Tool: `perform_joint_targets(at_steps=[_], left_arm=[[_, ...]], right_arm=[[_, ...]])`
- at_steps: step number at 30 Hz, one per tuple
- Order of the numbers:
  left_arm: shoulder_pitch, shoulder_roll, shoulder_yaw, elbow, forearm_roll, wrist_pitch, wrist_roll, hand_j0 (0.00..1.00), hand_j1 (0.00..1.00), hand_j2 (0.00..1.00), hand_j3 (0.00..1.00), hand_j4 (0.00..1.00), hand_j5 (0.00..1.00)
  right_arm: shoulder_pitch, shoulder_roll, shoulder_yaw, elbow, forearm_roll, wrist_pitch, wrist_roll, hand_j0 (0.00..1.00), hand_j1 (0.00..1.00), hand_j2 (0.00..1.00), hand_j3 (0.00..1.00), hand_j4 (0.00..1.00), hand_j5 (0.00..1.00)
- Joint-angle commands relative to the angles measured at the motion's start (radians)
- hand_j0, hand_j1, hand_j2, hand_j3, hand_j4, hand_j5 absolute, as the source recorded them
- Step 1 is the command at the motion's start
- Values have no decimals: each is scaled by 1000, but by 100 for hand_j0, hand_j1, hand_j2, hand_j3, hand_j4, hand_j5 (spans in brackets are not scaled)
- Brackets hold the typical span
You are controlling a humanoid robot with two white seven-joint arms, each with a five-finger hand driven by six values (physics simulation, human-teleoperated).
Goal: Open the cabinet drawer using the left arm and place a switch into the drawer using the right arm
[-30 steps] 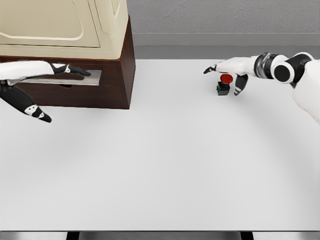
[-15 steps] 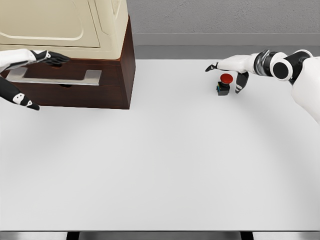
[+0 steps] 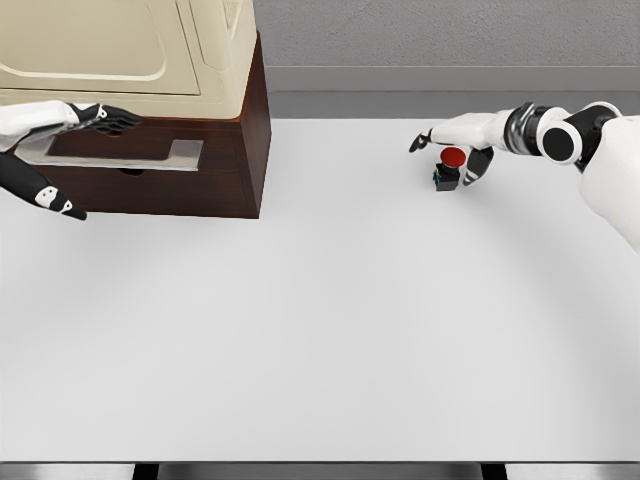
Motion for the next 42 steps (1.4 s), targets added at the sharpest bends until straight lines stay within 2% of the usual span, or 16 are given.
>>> perform_joint_targets(at_steps=[1,9,10,18,25,36,42], left_arm=[[3,-1,3,9,-3,1,0,100,100,100,100,100,100],[19,-24,3,55,-16,6,0,100,100,100,100,100,100],[19,-33,3,68,-18,6,-1,100,100,100,100,100,100],[26,-73,3,74,-16,6,0,100,100,100,100,100,100],[45,-71,4,70,-13,6,-1,100,100,100,100,100,100],[48,-70,14,85,-16,6,-1,100,100,100,100,100,100],[48,-74,12,97,-18,6,-1,100,100,100,100,100,100]], right_arm=[[0,0,-1,-1,-2,1,0,85,85,85,85,85,85],[3,-2,-1,-1,-2,1,0,76,76,76,76,76,76],[3,-2,-3,-1,-4,-1,0,70,70,70,70,70,70],[3,-2,-3,-2,-4,-2,0,64,64,64,64,64,64],[5,-2,-1,-2,-4,-2,0,61,61,61,61,61,61],[5,0,-1,-4,-5,-2,0,48,48,48,48,48,48],[2,1,-4,-10,-7,-31,0,45,45,45,45,45,45]])
